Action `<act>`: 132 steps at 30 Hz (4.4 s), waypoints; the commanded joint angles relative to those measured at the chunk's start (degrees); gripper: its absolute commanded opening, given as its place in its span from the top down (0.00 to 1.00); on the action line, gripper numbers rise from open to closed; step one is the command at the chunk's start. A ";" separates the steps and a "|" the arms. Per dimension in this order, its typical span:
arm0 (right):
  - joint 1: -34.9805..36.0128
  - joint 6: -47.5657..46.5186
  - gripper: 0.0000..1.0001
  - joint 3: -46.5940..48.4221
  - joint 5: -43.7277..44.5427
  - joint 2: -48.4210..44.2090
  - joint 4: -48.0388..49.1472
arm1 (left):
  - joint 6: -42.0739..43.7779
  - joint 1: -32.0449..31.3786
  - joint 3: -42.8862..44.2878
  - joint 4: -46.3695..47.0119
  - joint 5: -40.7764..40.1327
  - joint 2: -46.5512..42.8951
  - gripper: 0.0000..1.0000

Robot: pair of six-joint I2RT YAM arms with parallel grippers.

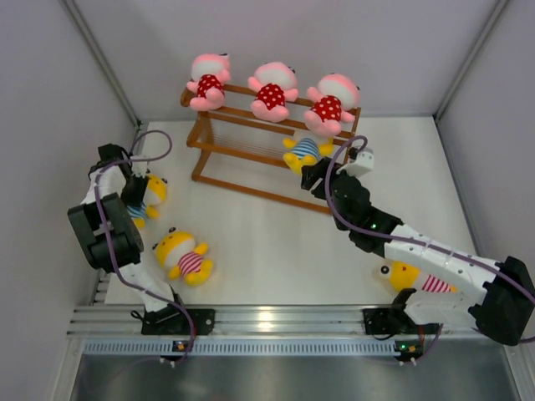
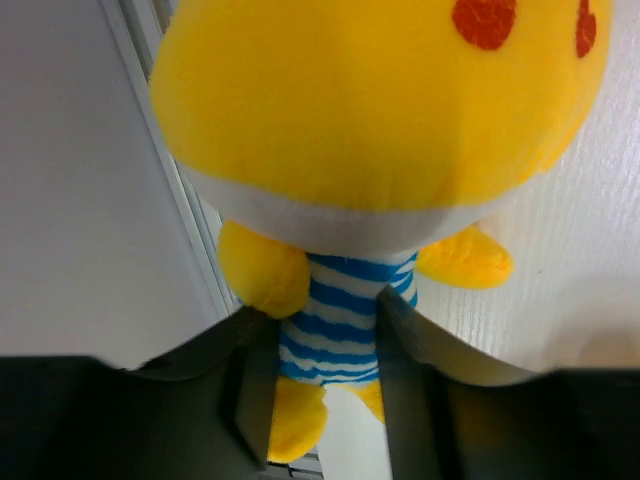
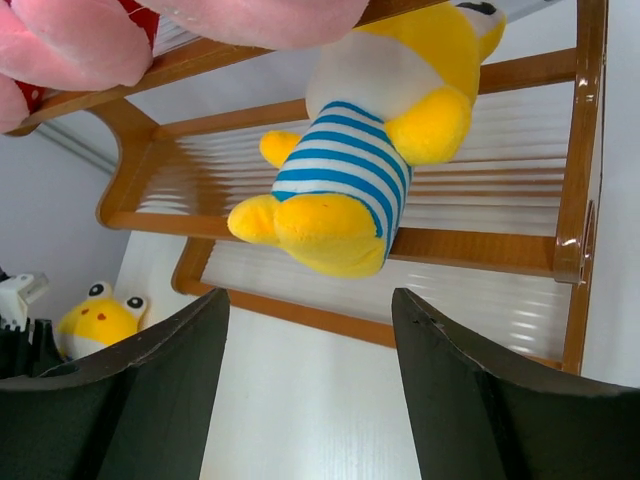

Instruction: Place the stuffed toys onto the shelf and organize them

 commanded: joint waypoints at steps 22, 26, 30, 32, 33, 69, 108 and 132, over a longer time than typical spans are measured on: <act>18.42 -54.93 0.35 27.80 -46.93 24.48 10.38 | -15.39 1.23 4.67 -18.49 47.32 -26.73 1.00; 20.53 -57.21 0.34 37.02 -47.82 32.23 11.18 | -17.33 0.97 4.41 -19.38 49.53 -27.53 1.00; 21.94 -58.01 0.32 42.14 -46.15 37.86 11.18 | -18.56 0.80 4.15 -19.55 50.32 -27.53 1.00; 22.02 -59.32 0.32 44.42 -44.66 40.50 9.78 | -18.82 0.79 4.32 -19.99 51.81 -27.35 1.00; 21.94 -59.85 0.32 45.04 -44.22 41.20 8.38 | -19.17 0.80 4.41 -19.99 52.34 -27.35 1.00; 15.43 -59.32 1.00 45.76 -35.24 45.18 3.27 | -17.33 0.80 4.32 -20.78 53.05 -25.07 0.53; 2.95 -67.15 1.00 48.65 -20.57 44.63 5.54 | -5.47 4.49 11.53 -20.78 31.25 -22.08 0.05; 1.11 -67.77 0.80 44.88 -19.43 47.81 9.50 | -3.71 5.36 10.30 -20.79 32.13 -21.73 0.05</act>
